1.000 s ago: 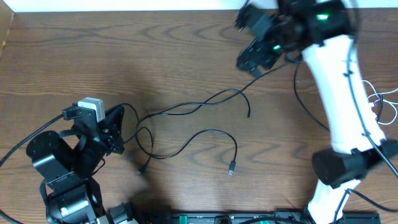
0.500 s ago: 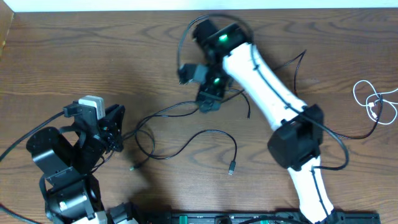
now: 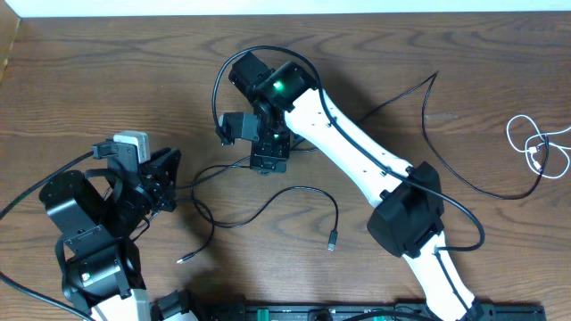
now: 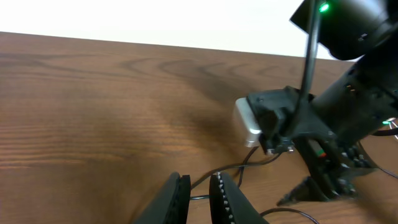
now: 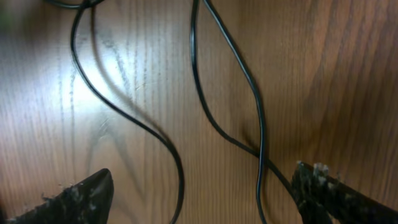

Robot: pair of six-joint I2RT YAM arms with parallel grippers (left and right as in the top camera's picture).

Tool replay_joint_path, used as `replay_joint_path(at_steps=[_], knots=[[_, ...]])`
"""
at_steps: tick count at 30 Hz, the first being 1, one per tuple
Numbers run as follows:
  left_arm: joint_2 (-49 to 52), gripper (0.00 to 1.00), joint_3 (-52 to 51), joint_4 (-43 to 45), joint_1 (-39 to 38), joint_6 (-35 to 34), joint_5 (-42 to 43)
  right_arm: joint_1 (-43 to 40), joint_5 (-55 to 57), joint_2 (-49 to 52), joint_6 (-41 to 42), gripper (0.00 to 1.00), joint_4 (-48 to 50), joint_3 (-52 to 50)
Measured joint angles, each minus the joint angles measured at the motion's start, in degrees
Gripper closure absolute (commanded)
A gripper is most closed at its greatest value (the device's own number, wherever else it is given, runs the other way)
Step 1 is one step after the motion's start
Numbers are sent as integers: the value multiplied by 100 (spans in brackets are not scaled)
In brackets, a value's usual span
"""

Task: Untangle cables

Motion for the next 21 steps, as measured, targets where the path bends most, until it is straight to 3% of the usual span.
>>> replay_joint_path(at_steps=[15, 17, 20, 21], knots=[[0, 76, 0, -2, 0, -4, 0, 101, -70, 1029, 85, 16, 721, -9], [0, 76, 0, 0, 0, -4, 2, 177, -98, 1029, 101, 33, 800, -9], [0, 76, 0, -2, 0, -4, 0, 297, -138, 1029, 166, 88, 905, -9], [0, 76, 0, -2, 0, -4, 0, 341, -149, 1029, 205, 92, 951, -9]])
